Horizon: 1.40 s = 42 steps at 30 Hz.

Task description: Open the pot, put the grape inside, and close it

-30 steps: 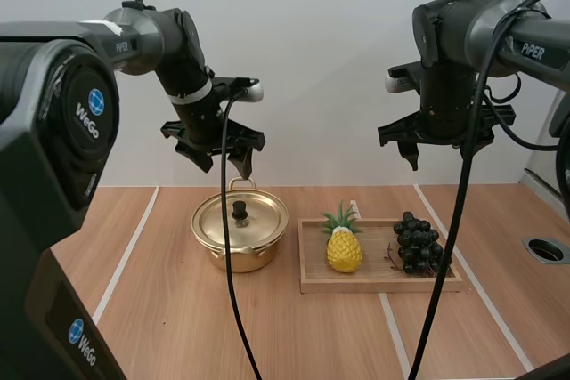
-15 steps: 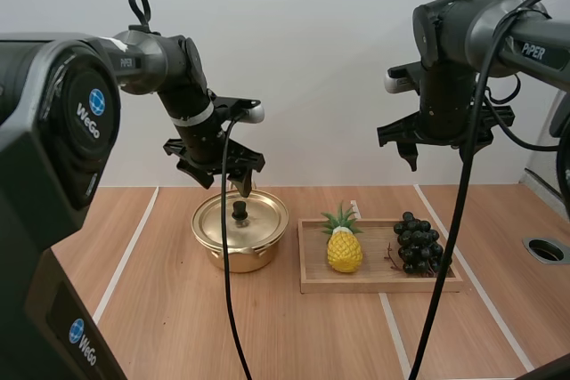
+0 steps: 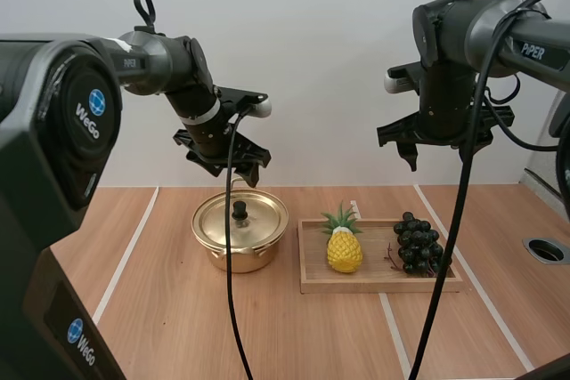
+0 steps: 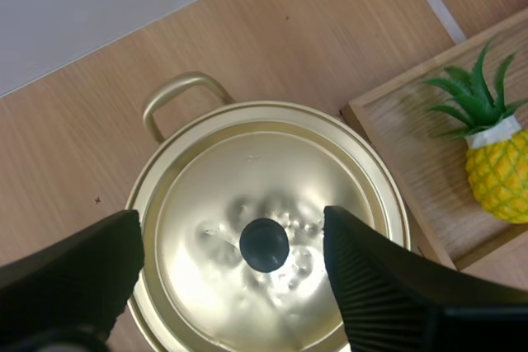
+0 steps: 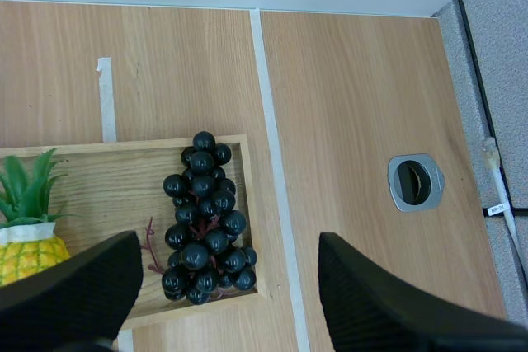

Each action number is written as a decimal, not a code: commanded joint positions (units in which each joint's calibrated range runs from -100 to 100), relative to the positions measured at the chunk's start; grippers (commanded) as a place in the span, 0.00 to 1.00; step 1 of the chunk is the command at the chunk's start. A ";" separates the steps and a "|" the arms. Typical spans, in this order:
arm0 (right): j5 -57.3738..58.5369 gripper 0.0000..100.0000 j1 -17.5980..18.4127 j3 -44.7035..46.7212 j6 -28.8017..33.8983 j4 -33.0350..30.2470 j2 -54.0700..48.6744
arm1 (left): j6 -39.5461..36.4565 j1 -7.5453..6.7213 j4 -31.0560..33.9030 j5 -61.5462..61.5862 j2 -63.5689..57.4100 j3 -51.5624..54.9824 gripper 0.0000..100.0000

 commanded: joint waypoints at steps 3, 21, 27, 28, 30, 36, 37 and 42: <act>0.18 1.00 -0.21 0.06 -0.33 -0.22 -0.45 | -1.52 -1.65 2.32 -3.26 1.98 0.38 1.00; 0.18 1.00 -0.21 0.06 -0.33 -0.22 -0.45 | -6.23 -1.72 7.47 -2.73 7.10 0.38 1.00; 0.18 1.00 -0.21 0.06 -0.33 -0.22 -0.45 | -6.23 -1.72 6.92 -3.08 9.16 0.38 1.00; 0.18 1.00 -0.21 0.06 -0.33 -0.22 -0.45 | -6.23 -1.72 6.92 -2.89 9.53 0.50 1.00; 0.18 1.00 -0.21 0.06 -0.33 -0.22 -0.45 | -6.23 -1.72 6.82 -2.70 10.01 0.54 1.00; 0.18 1.00 -0.21 0.06 -0.33 -0.22 -0.45 | -3.63 -1.72 6.81 0.21 10.21 0.66 0.69; 0.18 1.00 -0.21 0.06 -0.33 -0.22 -0.45 | -4.25 -1.72 6.81 1.04 10.21 0.66 0.44; 0.18 1.00 -0.21 0.06 -0.33 -0.22 -0.45 | -7.55 -1.72 7.27 2.15 10.21 0.66 0.02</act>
